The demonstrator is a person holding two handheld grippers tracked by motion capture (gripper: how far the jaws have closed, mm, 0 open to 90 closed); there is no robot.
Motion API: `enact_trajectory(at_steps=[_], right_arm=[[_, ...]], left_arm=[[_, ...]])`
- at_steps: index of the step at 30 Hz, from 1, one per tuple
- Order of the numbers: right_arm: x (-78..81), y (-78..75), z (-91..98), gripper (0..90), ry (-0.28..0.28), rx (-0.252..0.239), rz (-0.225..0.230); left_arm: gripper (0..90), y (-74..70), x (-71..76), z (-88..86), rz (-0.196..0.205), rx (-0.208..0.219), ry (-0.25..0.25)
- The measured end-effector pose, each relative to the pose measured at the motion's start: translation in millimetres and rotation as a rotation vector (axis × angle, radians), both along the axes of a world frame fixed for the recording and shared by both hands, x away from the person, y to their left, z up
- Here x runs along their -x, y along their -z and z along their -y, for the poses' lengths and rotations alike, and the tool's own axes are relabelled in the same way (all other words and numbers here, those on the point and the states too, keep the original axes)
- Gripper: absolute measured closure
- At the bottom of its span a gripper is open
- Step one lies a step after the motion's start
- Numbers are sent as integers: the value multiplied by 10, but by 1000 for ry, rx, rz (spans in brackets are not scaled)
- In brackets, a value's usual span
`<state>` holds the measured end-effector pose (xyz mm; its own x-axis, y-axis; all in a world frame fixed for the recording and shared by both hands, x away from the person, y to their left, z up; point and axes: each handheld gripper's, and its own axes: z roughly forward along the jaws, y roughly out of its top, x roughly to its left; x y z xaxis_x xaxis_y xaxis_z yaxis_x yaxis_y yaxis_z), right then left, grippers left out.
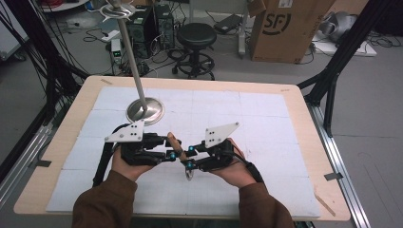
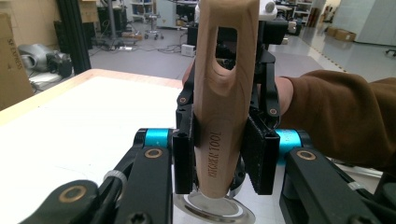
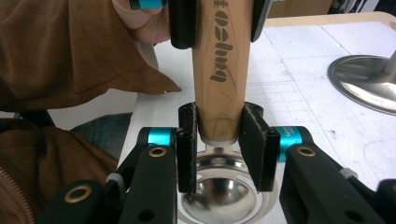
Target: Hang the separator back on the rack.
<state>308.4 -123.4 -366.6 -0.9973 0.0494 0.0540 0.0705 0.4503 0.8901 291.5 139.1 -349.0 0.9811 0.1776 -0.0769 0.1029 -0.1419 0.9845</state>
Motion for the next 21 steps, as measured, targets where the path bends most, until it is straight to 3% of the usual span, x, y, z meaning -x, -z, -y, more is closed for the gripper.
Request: enact_trajectory(at_steps=[14, 21], right_arm=[[13, 4, -12, 670, 1, 1, 1], [10, 4, -5, 621, 6, -7, -3]], left_arm=[[680, -14, 25, 35, 5, -17, -14], [681, -21, 25, 56, 11, -27, -21]])
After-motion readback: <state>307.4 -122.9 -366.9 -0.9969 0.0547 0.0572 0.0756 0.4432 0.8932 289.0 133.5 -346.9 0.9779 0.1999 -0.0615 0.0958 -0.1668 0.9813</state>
